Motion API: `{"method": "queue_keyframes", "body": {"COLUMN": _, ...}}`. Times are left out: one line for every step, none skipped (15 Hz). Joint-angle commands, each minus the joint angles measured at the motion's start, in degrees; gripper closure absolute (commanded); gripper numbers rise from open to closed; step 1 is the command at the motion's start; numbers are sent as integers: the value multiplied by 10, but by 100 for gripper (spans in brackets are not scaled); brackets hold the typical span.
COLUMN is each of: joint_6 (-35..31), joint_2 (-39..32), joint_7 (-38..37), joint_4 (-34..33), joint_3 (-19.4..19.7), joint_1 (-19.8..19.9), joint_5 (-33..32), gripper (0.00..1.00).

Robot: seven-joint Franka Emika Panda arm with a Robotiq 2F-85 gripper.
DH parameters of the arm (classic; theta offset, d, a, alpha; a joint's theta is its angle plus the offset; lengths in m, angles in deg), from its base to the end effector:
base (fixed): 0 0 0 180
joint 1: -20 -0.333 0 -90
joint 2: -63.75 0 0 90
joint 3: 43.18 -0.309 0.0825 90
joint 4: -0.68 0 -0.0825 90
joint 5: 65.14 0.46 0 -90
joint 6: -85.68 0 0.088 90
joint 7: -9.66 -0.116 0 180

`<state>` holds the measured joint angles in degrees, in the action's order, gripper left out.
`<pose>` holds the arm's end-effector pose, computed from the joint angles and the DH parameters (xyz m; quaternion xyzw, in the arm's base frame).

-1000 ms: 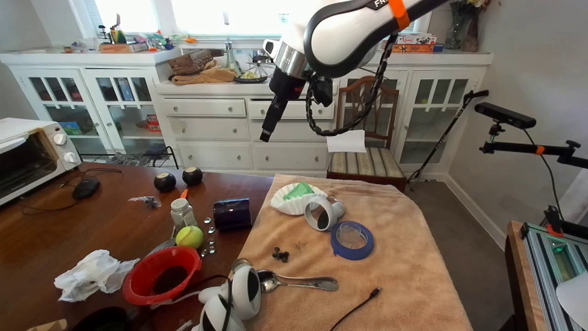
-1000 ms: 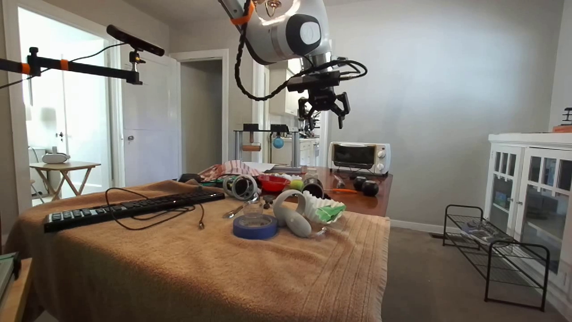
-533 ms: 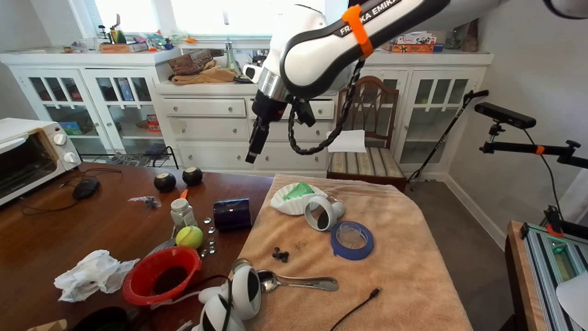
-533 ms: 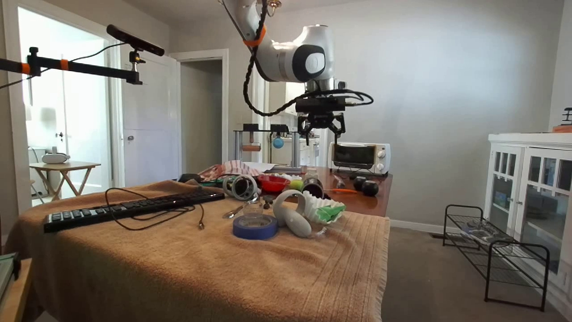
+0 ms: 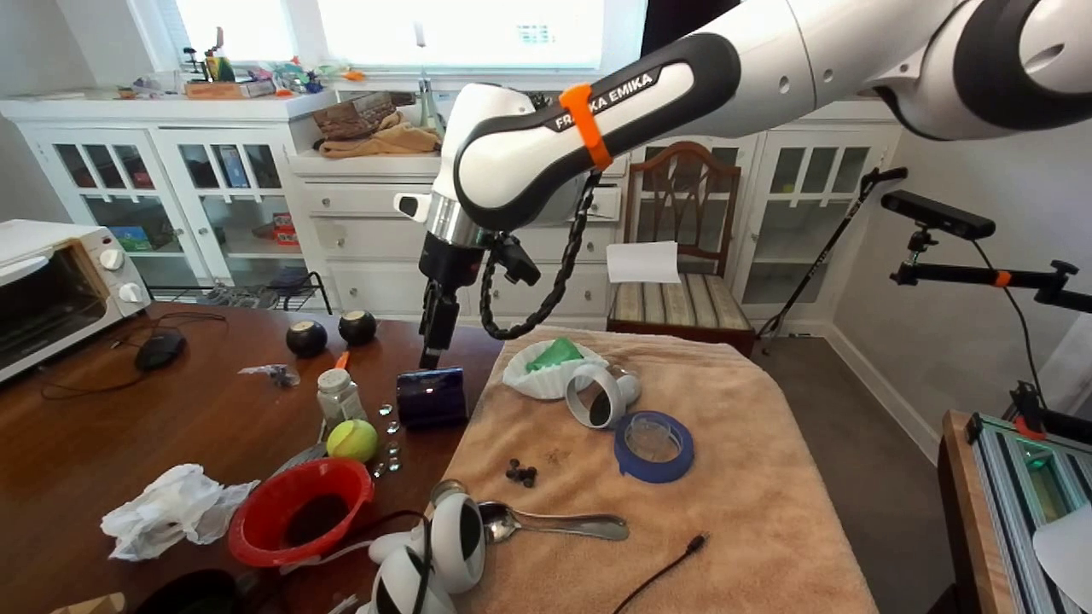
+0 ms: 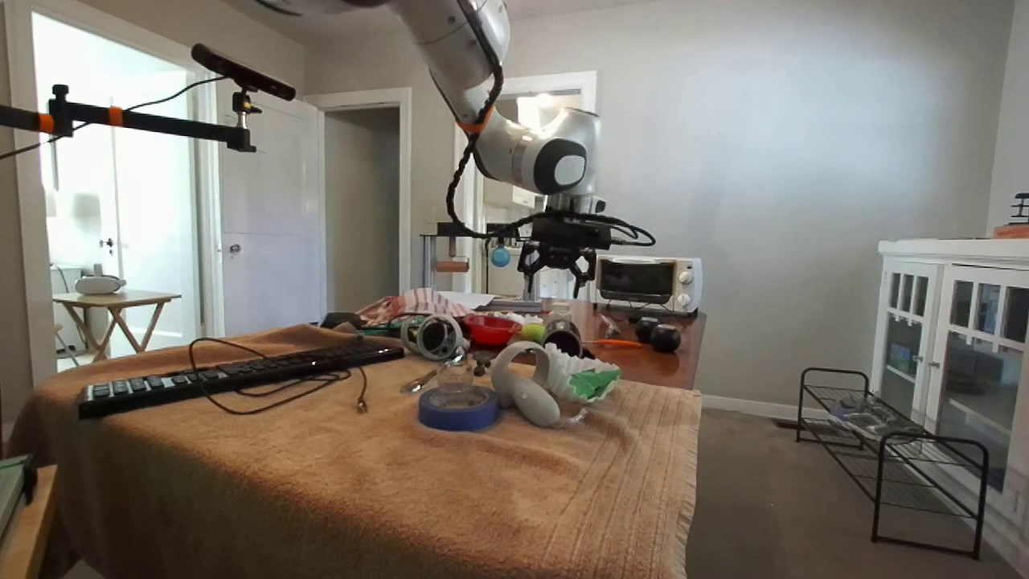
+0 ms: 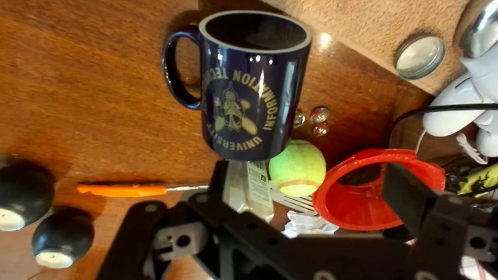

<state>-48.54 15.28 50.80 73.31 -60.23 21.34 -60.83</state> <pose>0.8198 0.1703 0.2376 -0.9010 -0.3923 -0.1548 0.1017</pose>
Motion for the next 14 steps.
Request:
{"method": "queue_keyframes", "body": {"joint_6": 54, "joint_2": -70, "joint_7": -14, "joint_4": -102, "joint_3": 18, "joint_1": -27, "joint_5": -3, "gripper": 0}}
{"method": "queue_keyframes", "body": {"joint_6": 55, "joint_2": -81, "joint_7": -26, "joint_4": -117, "joint_3": 26, "joint_1": -35, "joint_5": -7, "gripper": 0}}
{"method": "queue_keyframes", "body": {"joint_6": 57, "joint_2": -93, "joint_7": -37, "joint_4": -133, "joint_3": 35, "joint_1": -43, "joint_5": -12, "gripper": 0}}
{"method": "queue_keyframes", "body": {"joint_6": 56, "joint_2": -102, "joint_7": -48, "joint_4": -146, "joint_3": 43, "joint_1": -49, "joint_5": -17, "gripper": 0}}
{"method": "queue_keyframes", "body": {"joint_6": 54, "joint_2": -112, "joint_7": -61, "joint_4": -160, "joint_3": 52, "joint_1": -57, "joint_5": -23, "gripper": 0}}
{"method": "queue_keyframes", "body": {"joint_6": 54, "joint_2": -122, "joint_7": -72, "joint_4": -174, "joint_3": 60, "joint_1": -64, "joint_5": -30, "gripper": 0}}
{"method": "queue_keyframes", "body": {"joint_6": 58, "joint_2": -135, "joint_7": -86, "joint_4": -192, "joint_3": 71, "joint_1": -73, "joint_5": -40, "gripper": 0}}
{"method": "queue_keyframes", "body": {"joint_6": 64, "joint_2": -144, "joint_7": -97, "joint_4": -206, "joint_3": 79, "joint_1": -79, "joint_5": -48, "gripper": 0}}
{"method": "queue_keyframes", "body": {"joint_6": 71, "joint_2": -156, "joint_7": -107, "joint_4": -221, "joint_3": 88, "joint_1": -85, "joint_5": -59, "gripper": 0}}
{"method": "queue_keyframes", "body": {"joint_6": 78, "joint_2": -165, "joint_7": -116, "joint_4": -233, "joint_3": 95, "joint_1": -90, "joint_5": -68, "gripper": 0}}
{"method": "queue_keyframes", "body": {"joint_6": 87, "joint_2": -176, "joint_7": -123, "joint_4": -246, "joint_3": 98, "joint_1": -93, "joint_5": -74, "gripper": 0}}
{"method": "queue_keyframes", "body": {"joint_6": 97, "joint_2": -186, "joint_7": -129, "joint_4": -258, "joint_3": 99, "joint_1": -95, "joint_5": -78, "gripper": 0}}
{"method": "queue_keyframes", "body": {"joint_6": 105, "joint_2": -196, "joint_7": -128, "joint_4": -269, "joint_3": 97, "joint_1": -95, "joint_5": -78, "gripper": 0}}
{"method": "queue_keyframes", "body": {"joint_6": 112, "joint_2": -203, "joint_7": -129, "joint_4": -278, "joint_3": 97, "joint_1": -97, "joint_5": -79, "gripper": 0}}
